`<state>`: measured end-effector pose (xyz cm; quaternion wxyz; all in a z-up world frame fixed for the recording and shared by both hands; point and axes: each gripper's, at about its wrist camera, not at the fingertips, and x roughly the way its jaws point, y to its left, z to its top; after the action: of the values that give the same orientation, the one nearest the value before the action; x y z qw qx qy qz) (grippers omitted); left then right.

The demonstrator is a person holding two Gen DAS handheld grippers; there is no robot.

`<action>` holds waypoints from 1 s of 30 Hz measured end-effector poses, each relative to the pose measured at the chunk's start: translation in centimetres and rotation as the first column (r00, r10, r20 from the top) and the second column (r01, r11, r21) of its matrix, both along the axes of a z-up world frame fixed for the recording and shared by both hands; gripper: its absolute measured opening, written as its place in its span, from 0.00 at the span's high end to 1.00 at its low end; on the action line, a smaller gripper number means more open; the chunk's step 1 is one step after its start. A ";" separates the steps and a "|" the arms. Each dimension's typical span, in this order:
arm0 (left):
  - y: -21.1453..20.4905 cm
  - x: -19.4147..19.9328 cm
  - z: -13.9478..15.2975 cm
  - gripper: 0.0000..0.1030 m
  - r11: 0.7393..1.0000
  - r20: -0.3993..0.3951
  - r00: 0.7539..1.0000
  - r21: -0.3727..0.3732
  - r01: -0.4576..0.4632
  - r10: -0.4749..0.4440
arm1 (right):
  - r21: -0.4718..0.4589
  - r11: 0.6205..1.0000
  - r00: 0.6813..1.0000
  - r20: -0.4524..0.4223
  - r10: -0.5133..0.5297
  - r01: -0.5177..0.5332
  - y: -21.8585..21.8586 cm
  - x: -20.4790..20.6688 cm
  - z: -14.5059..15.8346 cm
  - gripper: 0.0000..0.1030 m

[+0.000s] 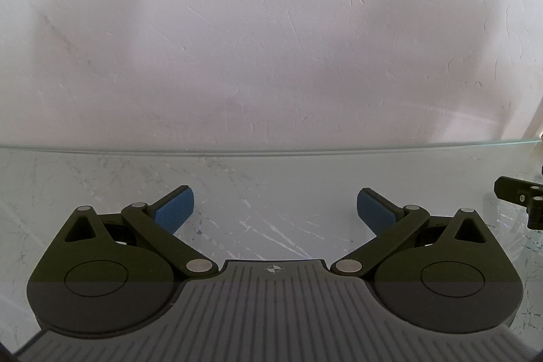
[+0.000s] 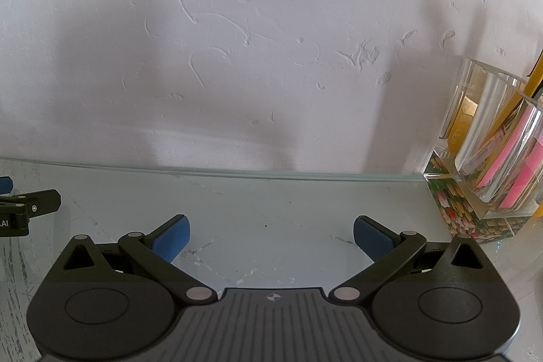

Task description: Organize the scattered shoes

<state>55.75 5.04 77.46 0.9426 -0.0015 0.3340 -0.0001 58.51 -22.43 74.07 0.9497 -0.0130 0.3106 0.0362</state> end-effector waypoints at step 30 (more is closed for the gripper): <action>-5.1 -39.7 -26.0 0.00 0.994 -0.081 0.993 0.063 0.093 -0.088 | 0.309 0.885 0.872 -0.240 0.426 -0.347 -6.0 -37.7 -25.3 0.01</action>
<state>16.07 -0.01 51.43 0.9274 0.0449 0.3701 -0.0317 20.82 -28.45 48.80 0.8578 0.0529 0.4353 0.2683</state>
